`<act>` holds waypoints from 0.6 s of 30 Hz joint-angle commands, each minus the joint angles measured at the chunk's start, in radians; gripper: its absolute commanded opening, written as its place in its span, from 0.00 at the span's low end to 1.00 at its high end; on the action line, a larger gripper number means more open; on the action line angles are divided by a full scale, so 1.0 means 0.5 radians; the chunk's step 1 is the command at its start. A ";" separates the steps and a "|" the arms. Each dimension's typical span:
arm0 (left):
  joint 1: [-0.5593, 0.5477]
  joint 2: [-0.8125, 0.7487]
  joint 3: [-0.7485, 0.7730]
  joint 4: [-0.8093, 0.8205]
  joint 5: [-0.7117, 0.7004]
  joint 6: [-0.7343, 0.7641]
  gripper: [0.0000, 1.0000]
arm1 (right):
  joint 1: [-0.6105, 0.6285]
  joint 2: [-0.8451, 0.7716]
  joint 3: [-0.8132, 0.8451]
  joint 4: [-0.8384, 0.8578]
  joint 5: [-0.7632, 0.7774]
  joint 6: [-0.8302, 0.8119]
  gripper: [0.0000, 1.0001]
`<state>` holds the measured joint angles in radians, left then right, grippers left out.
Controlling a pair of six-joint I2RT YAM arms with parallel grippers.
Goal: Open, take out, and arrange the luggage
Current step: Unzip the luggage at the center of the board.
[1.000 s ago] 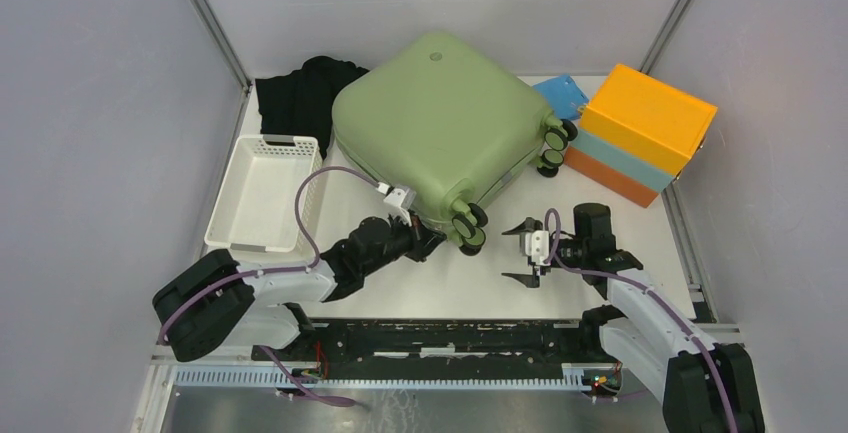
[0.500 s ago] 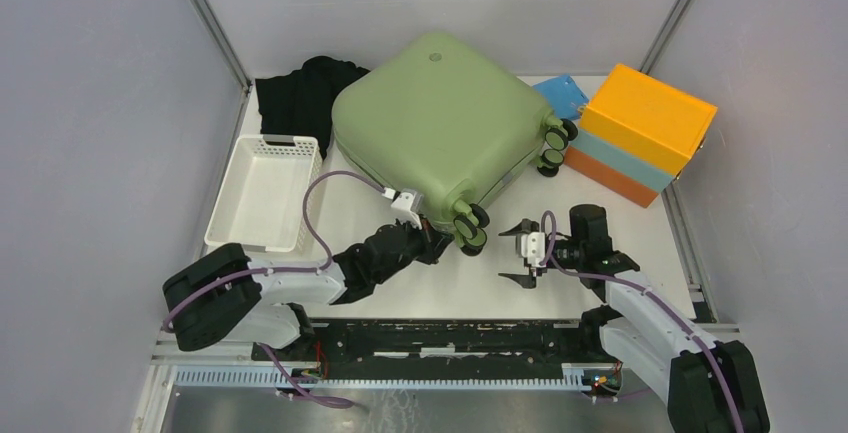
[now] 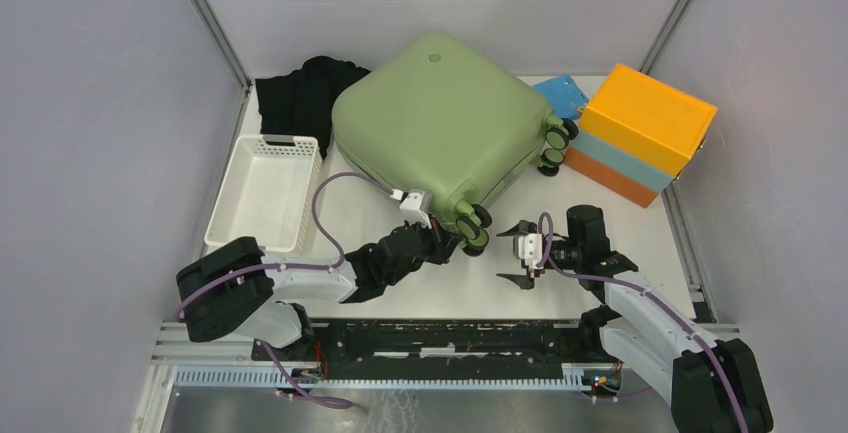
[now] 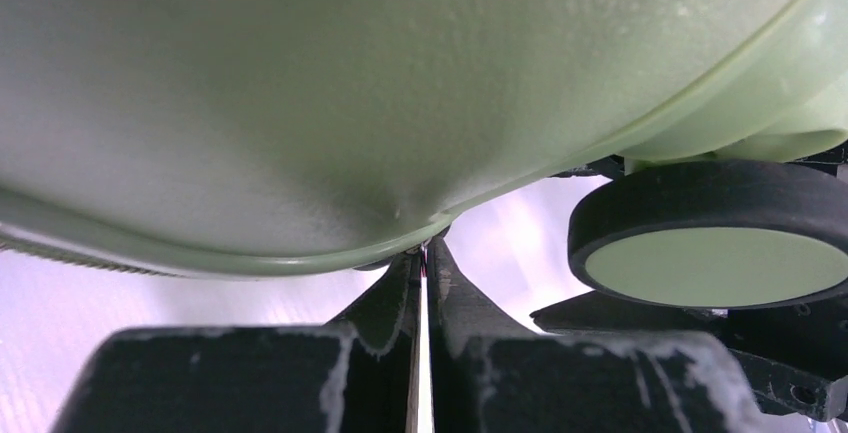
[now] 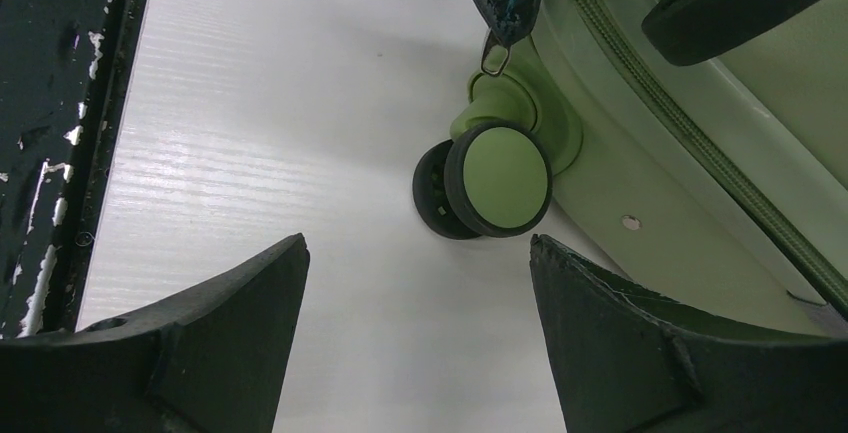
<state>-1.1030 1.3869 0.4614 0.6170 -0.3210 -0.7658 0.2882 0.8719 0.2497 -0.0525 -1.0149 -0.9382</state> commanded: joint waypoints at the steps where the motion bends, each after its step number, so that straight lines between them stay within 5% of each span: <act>1: -0.100 0.061 0.123 0.171 0.108 -0.144 0.08 | 0.014 0.001 -0.010 0.091 -0.005 0.050 0.87; 18: -0.123 -0.054 0.081 -0.003 0.047 -0.109 0.30 | 0.029 0.013 -0.021 0.194 0.036 0.106 0.85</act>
<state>-1.1599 1.4105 0.4816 0.6231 -0.2890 -0.7959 0.2993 0.8745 0.2462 0.0074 -0.9955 -0.8989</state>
